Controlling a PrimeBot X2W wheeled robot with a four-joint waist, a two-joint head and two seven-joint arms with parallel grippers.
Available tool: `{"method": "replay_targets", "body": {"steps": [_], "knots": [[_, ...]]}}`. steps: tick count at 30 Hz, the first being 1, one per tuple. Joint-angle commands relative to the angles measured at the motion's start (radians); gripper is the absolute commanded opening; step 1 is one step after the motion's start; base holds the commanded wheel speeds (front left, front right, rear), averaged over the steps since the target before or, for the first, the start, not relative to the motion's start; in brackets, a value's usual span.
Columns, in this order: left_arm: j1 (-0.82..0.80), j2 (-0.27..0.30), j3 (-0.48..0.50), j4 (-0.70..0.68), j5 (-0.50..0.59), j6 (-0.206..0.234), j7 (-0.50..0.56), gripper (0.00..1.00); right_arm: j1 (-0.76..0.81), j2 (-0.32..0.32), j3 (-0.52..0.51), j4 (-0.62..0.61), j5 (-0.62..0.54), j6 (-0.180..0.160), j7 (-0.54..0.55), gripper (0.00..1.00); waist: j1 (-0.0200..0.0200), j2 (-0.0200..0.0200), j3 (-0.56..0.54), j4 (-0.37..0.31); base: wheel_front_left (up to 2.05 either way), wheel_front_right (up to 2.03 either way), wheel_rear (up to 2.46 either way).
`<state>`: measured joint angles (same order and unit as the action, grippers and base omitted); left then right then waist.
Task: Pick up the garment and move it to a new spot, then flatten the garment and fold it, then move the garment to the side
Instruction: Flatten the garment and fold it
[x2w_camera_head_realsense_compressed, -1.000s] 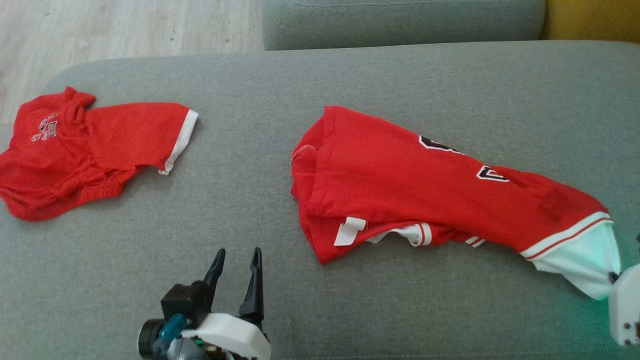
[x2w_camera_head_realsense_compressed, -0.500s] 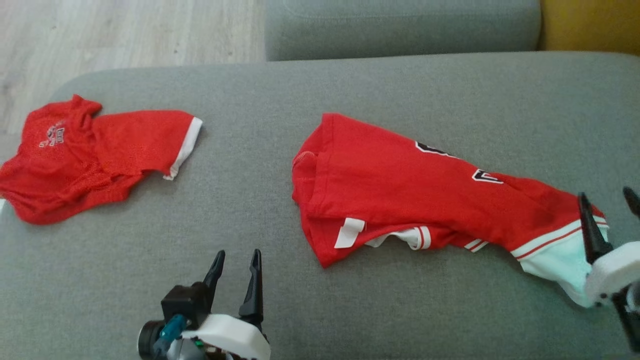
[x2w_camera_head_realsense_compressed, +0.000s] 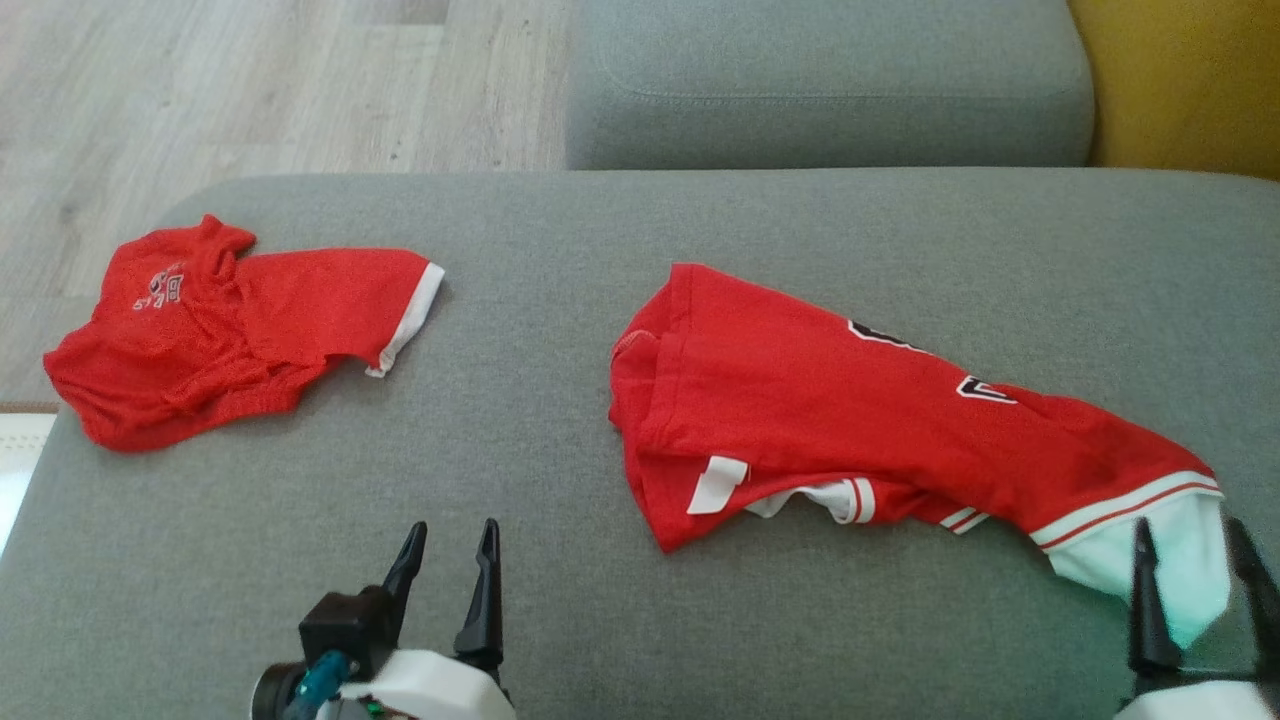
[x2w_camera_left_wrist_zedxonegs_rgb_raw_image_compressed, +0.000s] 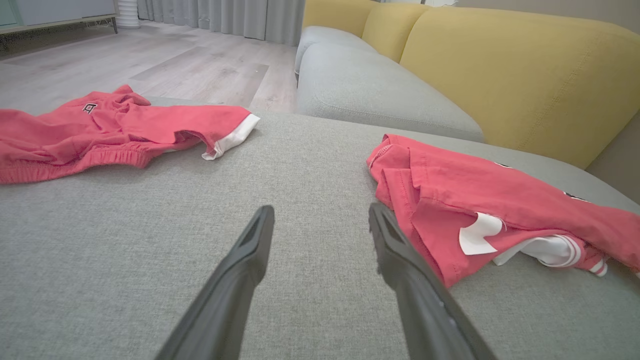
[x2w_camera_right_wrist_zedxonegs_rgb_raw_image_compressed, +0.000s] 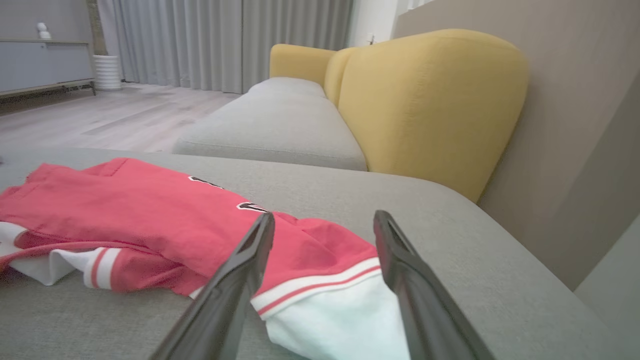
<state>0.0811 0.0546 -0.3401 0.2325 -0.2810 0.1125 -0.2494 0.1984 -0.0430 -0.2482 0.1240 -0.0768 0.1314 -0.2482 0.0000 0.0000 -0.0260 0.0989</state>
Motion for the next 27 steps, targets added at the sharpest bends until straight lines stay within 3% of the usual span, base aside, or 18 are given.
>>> {"method": "replay_targets", "body": {"steps": [1,15,27], "knots": [[-0.021,-0.004,0.038,-0.03,0.011,-0.006,-0.012,1.0,-0.03,-0.014,0.007,-0.023,-0.002,-0.001,-0.011,1.0,0.0,0.0,-0.004,0.001,0.0,0.0,0.0],[0.006,-0.004,0.079,-0.031,0.037,-0.035,-0.012,1.0,-0.015,-0.007,-0.015,0.037,0.044,-0.001,-0.013,1.0,0.0,0.0,-0.027,-0.003,0.0,0.0,0.0],[-0.023,-0.004,0.057,-0.06,0.021,-0.014,-0.012,1.0,-0.043,-0.007,0.005,-0.011,0.039,-0.001,-0.013,1.0,0.0,0.0,-0.019,-0.031,0.0,0.0,0.0]]}}
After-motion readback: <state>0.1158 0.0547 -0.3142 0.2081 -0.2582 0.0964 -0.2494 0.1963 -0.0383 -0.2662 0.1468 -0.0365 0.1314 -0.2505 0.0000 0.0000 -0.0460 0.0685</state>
